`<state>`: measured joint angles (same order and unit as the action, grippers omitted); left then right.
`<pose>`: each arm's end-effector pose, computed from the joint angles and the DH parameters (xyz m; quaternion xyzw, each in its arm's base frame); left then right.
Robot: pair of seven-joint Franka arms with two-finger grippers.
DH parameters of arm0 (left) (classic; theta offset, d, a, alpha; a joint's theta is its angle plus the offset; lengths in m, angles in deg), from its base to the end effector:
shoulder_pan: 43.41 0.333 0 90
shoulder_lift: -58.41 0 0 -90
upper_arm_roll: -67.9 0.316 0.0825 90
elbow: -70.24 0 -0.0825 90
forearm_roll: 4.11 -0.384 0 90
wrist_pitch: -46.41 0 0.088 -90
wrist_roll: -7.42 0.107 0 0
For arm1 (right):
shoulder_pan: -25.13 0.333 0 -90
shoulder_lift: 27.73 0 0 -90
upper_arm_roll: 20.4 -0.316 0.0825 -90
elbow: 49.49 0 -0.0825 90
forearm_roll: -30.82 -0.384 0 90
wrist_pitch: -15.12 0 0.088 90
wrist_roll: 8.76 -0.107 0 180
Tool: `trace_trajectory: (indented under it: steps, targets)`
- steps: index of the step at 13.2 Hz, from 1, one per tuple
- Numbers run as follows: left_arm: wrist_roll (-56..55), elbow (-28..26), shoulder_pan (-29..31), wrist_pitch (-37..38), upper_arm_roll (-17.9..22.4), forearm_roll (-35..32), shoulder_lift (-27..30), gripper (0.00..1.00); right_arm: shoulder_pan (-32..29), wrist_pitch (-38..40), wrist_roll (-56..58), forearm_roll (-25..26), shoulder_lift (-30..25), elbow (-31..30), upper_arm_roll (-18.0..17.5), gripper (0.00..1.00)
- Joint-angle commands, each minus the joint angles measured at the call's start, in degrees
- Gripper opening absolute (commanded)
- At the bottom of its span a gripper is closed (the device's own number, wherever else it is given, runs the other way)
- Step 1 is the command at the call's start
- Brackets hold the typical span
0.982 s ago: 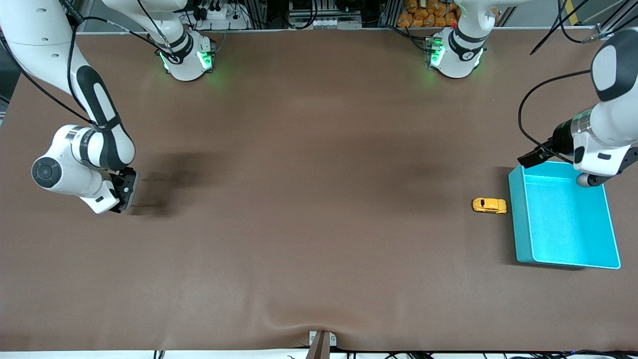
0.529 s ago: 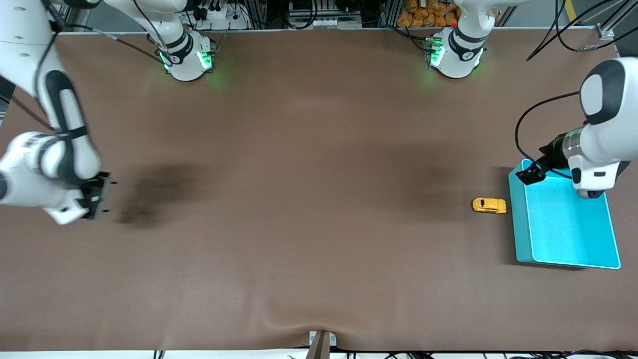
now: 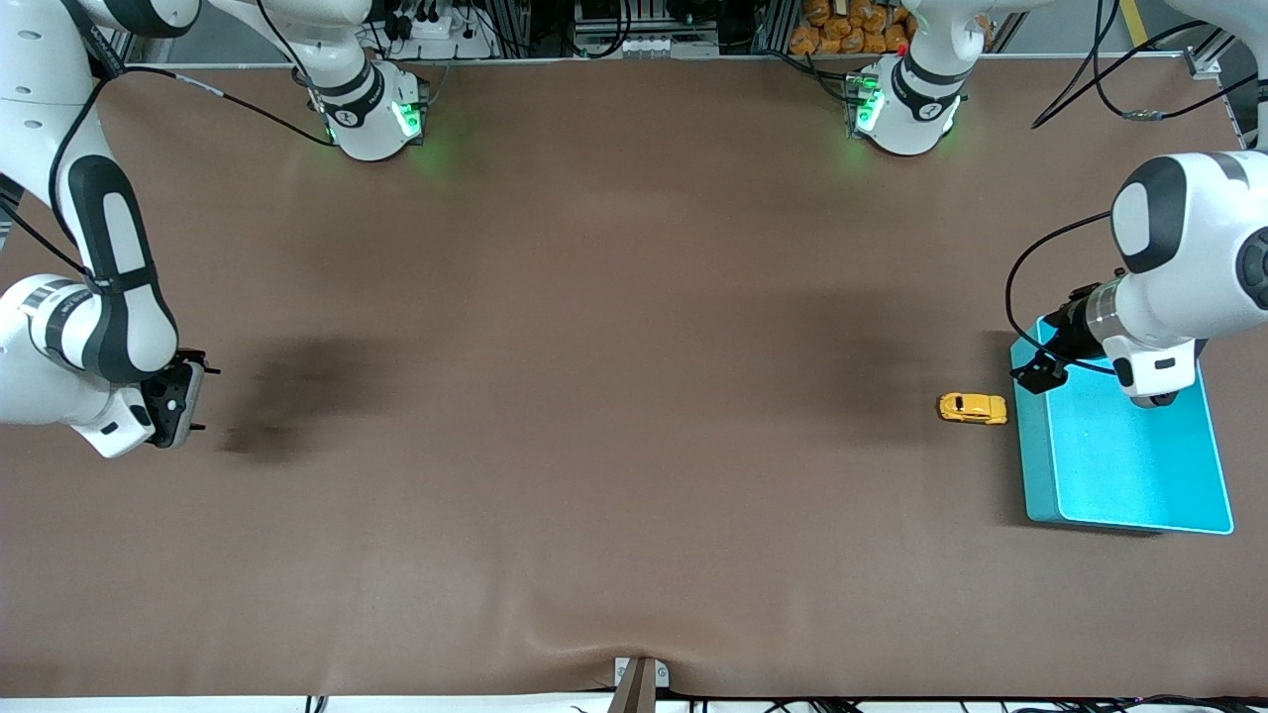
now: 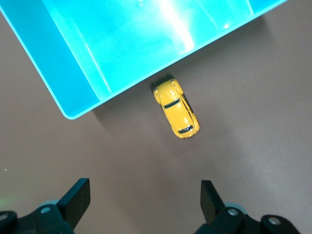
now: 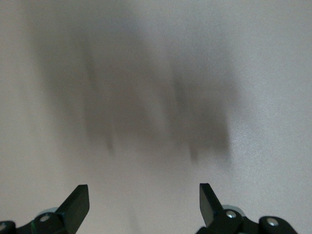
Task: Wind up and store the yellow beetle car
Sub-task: 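Lower the left gripper and grasp the car beside the bin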
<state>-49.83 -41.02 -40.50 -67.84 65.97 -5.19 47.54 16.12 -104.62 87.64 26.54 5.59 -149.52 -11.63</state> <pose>0.5821 0.0117 0.3754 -0.8737 -0.4816 0.0581 0.0369 0.6121 -0.1851 0.2270 -0.7778 -0.6179 0.0731 0.0891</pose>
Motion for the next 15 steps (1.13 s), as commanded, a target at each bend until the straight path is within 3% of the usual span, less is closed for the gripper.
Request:
trace_trajectory:
  steps: [1,9,15]
  targets:
    - [-6.1,-0.5,0.1,-4.0,-0.1,0.0,-2.2,1.0,-0.2,0.8,0.5,-1.2,0.6,1.4,-0.2,1.0]
    - [-26.7,-0.6,-0.1,-12.7,-0.3,-2.3,-9.2,1.0,-0.2,1.1,0.6,-1.2,0.4,2.0,-0.2,1.0]
    - [-27.2,-2.7,0.2,-19.6,-0.3,-2.3,-12.5,1.0,-0.2,1.2,0.5,-1.2,0.2,3.5,-0.2,1.0]
